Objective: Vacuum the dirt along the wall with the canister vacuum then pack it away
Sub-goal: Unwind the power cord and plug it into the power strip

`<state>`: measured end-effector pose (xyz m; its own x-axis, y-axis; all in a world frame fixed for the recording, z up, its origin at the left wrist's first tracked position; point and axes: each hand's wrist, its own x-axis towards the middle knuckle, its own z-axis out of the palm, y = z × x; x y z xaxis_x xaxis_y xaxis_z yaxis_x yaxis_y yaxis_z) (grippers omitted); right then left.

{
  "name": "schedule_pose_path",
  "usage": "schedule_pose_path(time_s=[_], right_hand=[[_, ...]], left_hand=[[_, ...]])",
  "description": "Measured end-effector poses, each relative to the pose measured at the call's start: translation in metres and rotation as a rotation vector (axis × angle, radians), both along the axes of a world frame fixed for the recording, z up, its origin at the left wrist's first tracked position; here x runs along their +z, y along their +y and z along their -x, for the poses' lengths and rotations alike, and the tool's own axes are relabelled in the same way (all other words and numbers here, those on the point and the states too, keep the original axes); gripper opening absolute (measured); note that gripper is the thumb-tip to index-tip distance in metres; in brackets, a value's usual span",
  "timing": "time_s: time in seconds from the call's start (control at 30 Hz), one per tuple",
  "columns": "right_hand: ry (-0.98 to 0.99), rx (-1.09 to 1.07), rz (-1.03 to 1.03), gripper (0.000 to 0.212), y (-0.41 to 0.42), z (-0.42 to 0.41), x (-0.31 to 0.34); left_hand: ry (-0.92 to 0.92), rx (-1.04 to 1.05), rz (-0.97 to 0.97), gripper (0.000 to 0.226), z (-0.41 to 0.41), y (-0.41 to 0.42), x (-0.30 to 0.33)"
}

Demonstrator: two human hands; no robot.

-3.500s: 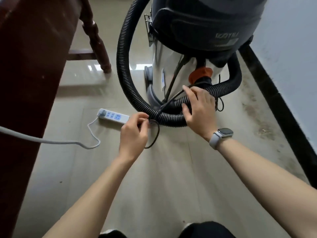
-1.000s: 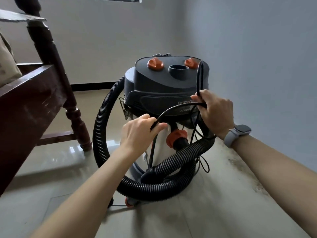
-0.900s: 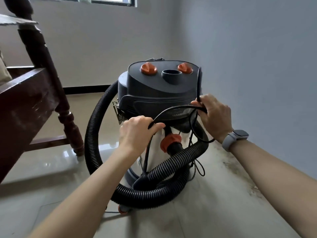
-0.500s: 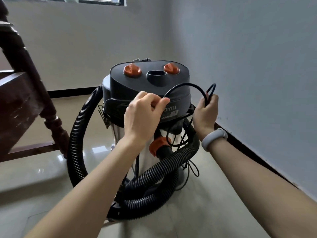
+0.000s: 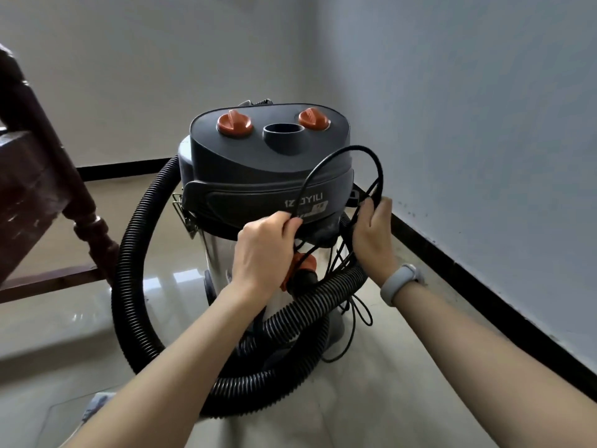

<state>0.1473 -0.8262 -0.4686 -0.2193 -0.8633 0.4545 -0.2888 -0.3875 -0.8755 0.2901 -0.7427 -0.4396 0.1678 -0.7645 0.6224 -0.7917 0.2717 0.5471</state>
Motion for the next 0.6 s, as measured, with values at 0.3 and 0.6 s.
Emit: schedule_pose_path(time_s=[0.3, 0.6], right_hand=[[0.258, -0.387, 0.126, 0.024, -0.008, 0.036, 0.013], [0.2, -0.249, 0.133, 0.021, -0.014, 0.029, 0.026]], left_hand=[[0.288, -0.228, -0.026, 0.015, 0.03, -0.026, 0.01], [0.759, -0.432, -0.131, 0.019, 0.046, -0.048, 0.014]])
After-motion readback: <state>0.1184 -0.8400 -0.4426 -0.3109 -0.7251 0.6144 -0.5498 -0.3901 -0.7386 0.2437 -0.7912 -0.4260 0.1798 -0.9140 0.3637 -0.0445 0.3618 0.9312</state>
